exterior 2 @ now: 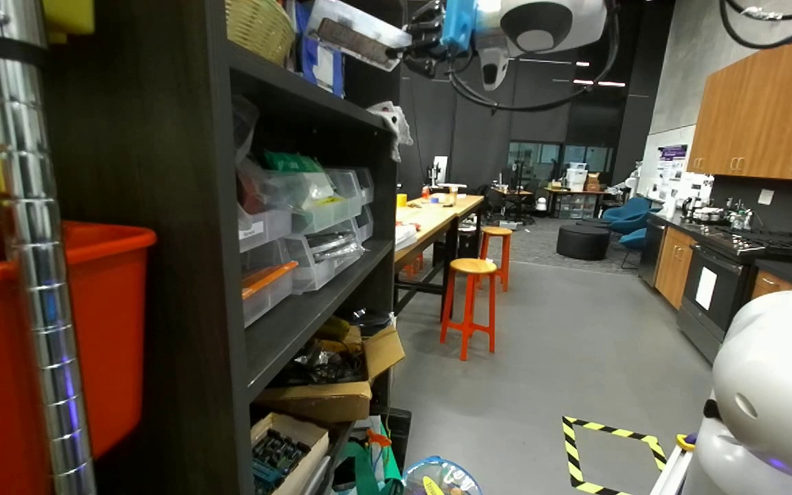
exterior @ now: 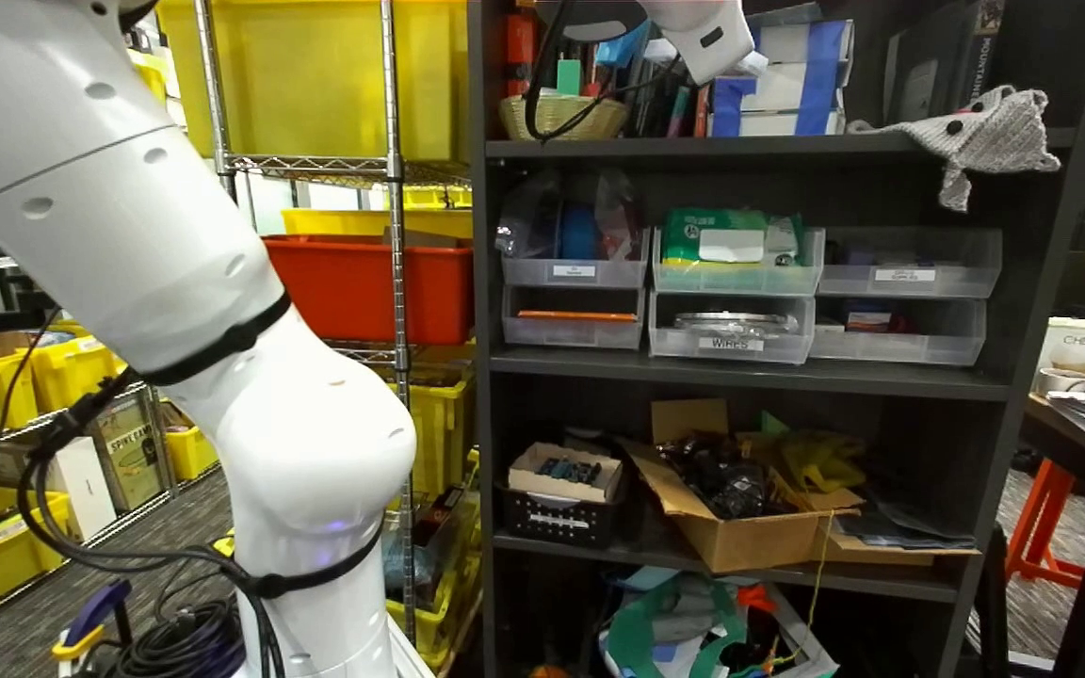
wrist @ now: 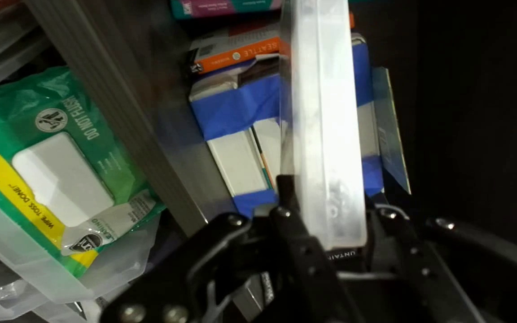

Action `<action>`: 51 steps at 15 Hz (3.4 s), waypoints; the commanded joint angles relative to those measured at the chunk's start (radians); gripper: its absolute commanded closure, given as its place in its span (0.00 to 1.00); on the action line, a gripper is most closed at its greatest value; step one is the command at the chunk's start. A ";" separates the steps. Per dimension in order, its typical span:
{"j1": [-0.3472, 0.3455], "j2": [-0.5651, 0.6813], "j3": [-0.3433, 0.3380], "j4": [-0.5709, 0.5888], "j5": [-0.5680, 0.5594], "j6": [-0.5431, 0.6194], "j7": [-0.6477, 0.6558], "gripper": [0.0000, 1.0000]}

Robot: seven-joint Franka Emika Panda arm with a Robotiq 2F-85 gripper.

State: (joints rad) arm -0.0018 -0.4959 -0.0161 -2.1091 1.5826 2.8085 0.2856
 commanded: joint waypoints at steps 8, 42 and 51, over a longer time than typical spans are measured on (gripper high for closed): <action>0.008 -0.146 -0.045 0.001 0.060 -0.002 -0.039 0.93; -0.458 -0.260 0.343 0.084 -0.935 -0.044 1.176 0.93; -0.272 -0.140 0.227 0.180 -1.123 -0.052 1.336 0.93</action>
State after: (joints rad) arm -0.3414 -0.6981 0.2642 -2.0081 0.5032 2.7744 1.5643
